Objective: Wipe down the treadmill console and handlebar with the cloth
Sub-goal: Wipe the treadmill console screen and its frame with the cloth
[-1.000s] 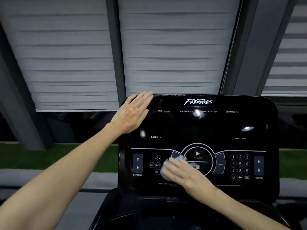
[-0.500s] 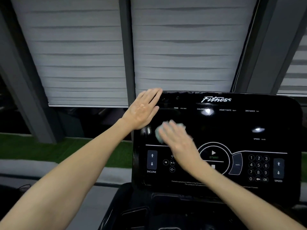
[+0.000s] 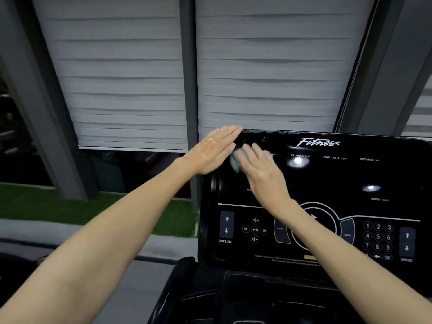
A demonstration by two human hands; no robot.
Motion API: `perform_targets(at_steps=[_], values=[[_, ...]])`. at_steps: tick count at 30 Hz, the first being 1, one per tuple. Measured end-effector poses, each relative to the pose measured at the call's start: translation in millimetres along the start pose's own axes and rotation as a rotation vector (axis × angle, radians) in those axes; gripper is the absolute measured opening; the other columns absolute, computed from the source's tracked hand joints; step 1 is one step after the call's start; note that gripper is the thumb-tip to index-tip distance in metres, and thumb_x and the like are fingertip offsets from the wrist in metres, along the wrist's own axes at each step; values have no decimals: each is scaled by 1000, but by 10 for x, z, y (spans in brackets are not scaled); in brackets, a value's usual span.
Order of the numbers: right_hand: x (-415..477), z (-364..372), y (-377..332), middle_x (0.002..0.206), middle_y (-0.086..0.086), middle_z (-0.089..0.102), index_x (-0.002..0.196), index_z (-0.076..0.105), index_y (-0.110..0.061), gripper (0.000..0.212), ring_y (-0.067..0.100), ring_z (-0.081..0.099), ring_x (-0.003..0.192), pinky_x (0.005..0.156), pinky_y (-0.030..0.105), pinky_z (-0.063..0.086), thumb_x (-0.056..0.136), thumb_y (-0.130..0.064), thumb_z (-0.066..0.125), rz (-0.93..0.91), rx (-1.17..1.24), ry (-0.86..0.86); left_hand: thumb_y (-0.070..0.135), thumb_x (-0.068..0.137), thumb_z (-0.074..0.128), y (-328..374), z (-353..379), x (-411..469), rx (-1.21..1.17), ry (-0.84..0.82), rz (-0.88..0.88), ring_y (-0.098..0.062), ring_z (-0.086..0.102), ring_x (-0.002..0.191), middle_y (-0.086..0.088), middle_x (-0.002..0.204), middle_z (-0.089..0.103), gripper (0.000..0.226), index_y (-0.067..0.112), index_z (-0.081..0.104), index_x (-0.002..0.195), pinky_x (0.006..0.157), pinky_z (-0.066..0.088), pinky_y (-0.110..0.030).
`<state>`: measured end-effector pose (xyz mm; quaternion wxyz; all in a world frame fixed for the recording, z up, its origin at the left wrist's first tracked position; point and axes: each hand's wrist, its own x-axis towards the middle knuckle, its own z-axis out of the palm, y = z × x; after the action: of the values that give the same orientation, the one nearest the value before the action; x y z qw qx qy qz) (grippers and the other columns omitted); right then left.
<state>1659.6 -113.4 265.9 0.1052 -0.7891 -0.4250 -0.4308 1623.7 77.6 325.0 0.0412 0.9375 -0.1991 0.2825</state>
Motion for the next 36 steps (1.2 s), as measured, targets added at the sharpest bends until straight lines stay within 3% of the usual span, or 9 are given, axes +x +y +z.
perform_targets(at_steps=[4, 12, 15, 20, 22, 27, 30, 33, 36], values=[[69, 68, -284, 132, 22, 56, 127, 56, 3, 45, 40, 50, 124, 104, 47, 37, 82, 6, 51, 25, 18, 1, 37, 100, 19, -12, 24, -1, -58, 11, -9, -22, 28, 144, -11, 155, 33, 60, 4, 31, 149, 119, 19, -44], [-1139, 181, -763, 129, 4, 62, 124, 64, -15, 45, 26, 55, 124, 110, 39, 27, 89, -19, 37, -633, 16, -349, 32, 101, 22, -3, 70, -26, 148, 9, 45, -28, 31, 141, -14, 153, 32, 58, 0, 26, 149, 117, 24, -45], [-929, 220, -672, 130, 6, 62, 123, 65, -14, 46, 27, 56, 124, 111, 40, 24, 86, -19, 38, -604, -6, -320, 34, 100, 21, 7, 79, -30, 172, -2, 29, -28, 30, 141, -13, 154, 31, 60, 0, 26, 150, 118, 17, -38], [-166, 53, -656, 133, 14, 57, 129, 58, -7, 47, 36, 51, 125, 99, 48, 42, 88, -8, 34, -139, -39, -178, 33, 99, 19, 53, -13, -2, 118, -8, 30, -27, 33, 138, -15, 152, 34, 62, -3, 30, 148, 115, 15, -32], [-140, 95, -741, 134, 17, 55, 131, 55, -5, 47, 38, 48, 126, 99, 50, 41, 89, -7, 36, -81, -45, -174, 33, 99, 20, 49, -10, 1, 109, -4, 31, -28, 35, 137, -16, 151, 36, 61, -4, 31, 147, 115, 17, -33], [-1053, 288, -1037, 133, 7, 57, 131, 45, -13, 52, 31, 45, 126, 106, 44, 28, 80, -17, 40, -487, -85, -336, 34, 100, 21, 54, 55, -7, 138, 4, 23, -31, 36, 135, -17, 149, 37, 62, -5, 31, 147, 115, 25, -42], [-1296, 170, -1064, 124, -6, 64, 119, 65, -24, 45, 19, 56, 121, 103, 34, 39, 74, -24, 66, -682, -84, -504, 35, 99, 19, 78, 34, -9, 144, -15, 8, -30, 33, 137, -17, 151, 34, 64, -5, 28, 148, 117, 21, -40], [-1232, 103, -920, 119, -11, 67, 107, 73, -29, 42, 14, 60, 116, 102, 30, 36, 81, -20, 41, -692, -72, -474, 36, 98, 18, 92, 40, -22, 140, -20, -5, -31, 32, 138, -17, 152, 33, 65, -4, 27, 149, 117, 19, -40], [-1356, 39, -527, 126, -3, 64, 115, 70, -20, 47, 22, 57, 123, 107, 37, 30, 84, -15, 36, -667, -68, -483, 35, 99, 19, 93, 31, -29, 146, -21, -8, -31, 33, 138, -18, 151, 33, 64, -5, 27, 148, 117, 19, -38]])
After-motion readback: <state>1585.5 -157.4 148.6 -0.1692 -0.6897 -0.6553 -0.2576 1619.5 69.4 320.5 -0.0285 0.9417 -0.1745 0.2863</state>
